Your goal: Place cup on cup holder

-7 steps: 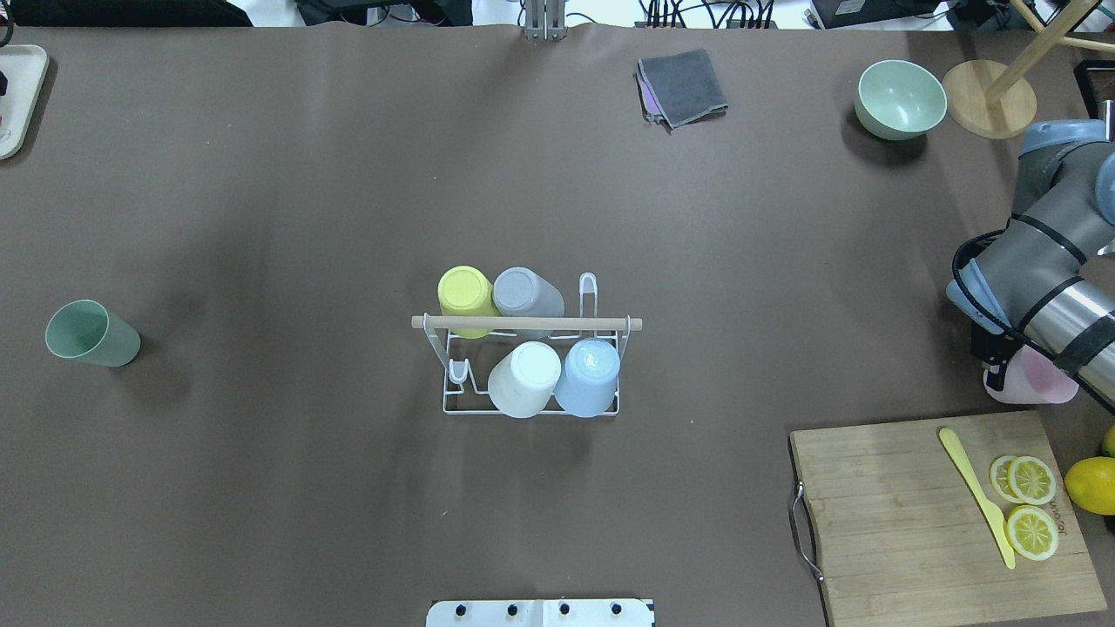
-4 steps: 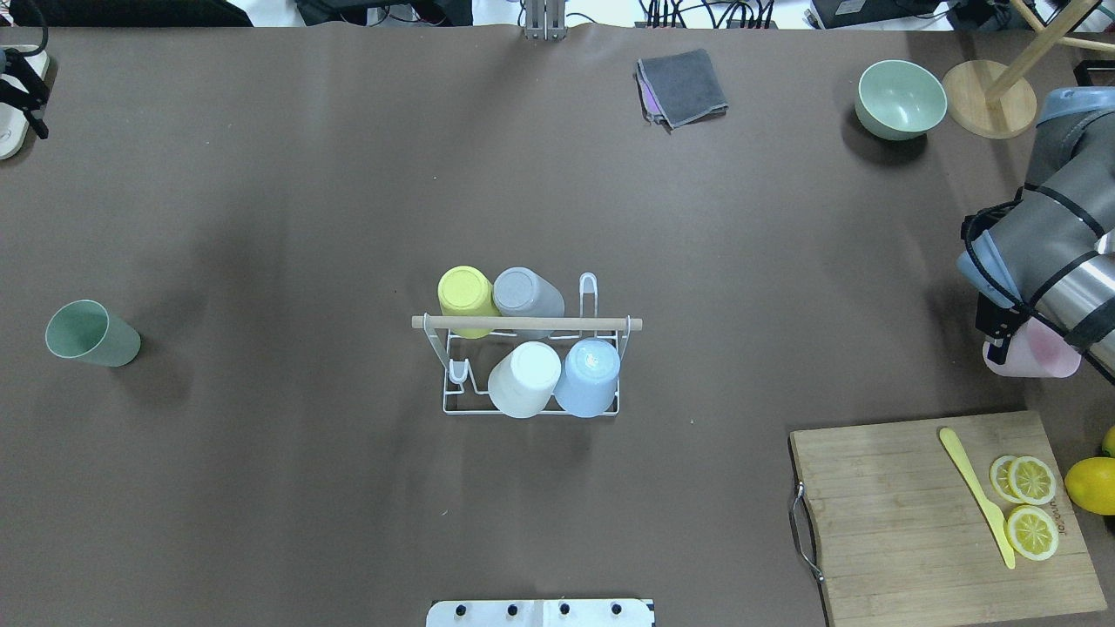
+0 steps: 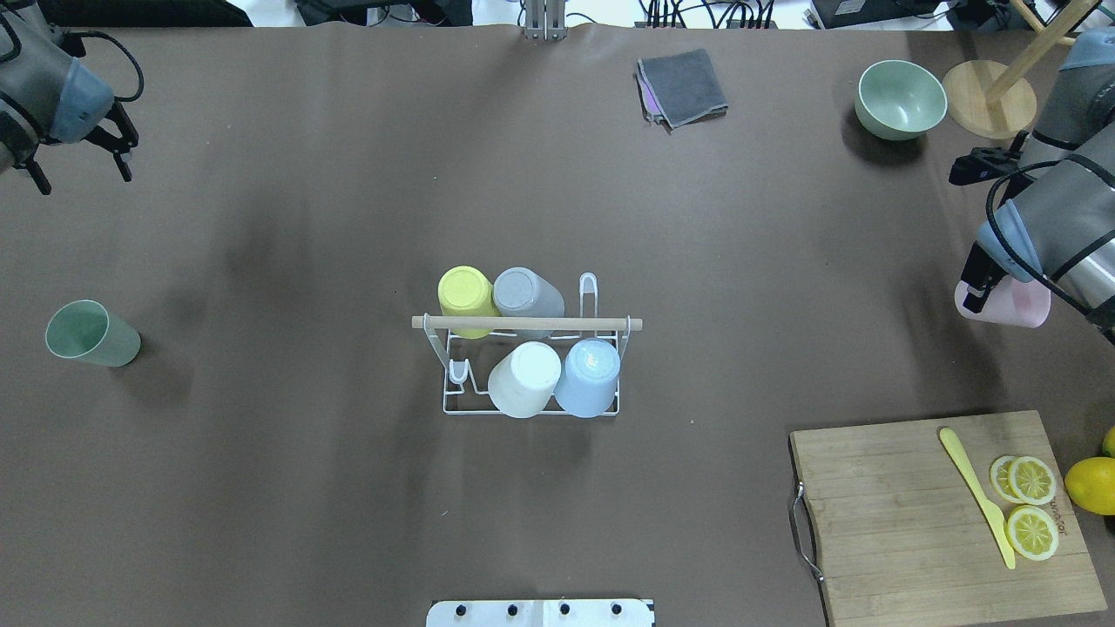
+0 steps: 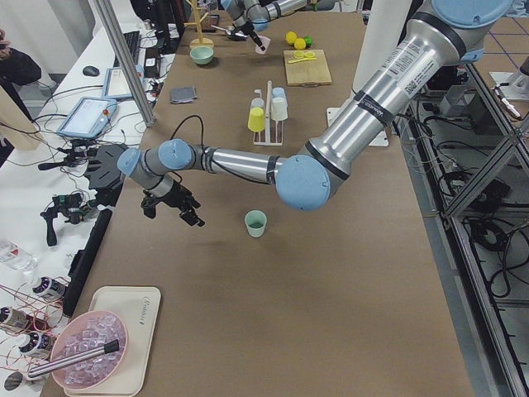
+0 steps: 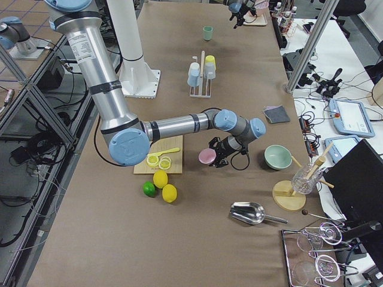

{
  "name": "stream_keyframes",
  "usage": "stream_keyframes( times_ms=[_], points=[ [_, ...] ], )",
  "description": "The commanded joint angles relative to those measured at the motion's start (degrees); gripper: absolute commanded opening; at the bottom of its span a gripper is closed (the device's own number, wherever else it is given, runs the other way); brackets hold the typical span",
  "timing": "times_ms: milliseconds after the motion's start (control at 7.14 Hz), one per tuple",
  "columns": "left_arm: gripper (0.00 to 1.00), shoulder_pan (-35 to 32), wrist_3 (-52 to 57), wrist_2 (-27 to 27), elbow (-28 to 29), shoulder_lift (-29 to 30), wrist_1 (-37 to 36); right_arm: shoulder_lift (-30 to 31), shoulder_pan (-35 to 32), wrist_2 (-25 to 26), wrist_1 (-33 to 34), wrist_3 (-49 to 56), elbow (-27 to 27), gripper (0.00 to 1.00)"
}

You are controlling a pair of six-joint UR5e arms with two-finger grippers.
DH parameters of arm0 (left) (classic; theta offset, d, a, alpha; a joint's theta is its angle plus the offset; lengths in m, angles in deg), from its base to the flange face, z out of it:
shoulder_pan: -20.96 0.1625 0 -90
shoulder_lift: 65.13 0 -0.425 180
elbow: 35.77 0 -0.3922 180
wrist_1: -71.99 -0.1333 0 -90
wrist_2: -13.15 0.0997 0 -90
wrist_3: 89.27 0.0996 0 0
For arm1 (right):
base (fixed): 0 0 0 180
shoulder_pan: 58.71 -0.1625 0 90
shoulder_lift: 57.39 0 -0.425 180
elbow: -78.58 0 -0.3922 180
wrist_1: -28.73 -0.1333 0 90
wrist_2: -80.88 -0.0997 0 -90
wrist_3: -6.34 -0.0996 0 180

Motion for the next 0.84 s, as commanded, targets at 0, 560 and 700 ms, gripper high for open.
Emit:
stream_keyframes(
  times_ms=[0, 560, 700],
  points=[
    [0.97, 0.4, -0.11, -14.08, 6.31, -0.33, 0.59, 0.38, -0.82, -6.01, -6.95, -0.1, 0.43, 0.35],
    [0.98, 1.36, 11.55, -9.97, 7.06, -0.86, -9.38, 0.64, -3.1, -25.41, -17.07, -0.54, 0.35, 0.35],
    [0.98, 1.37, 11.14, -10.74, 7.32, -1.21, -11.07, 0.73, -3.72, -31.12, -18.48, -0.2, 0.35, 0.35]
  ],
)
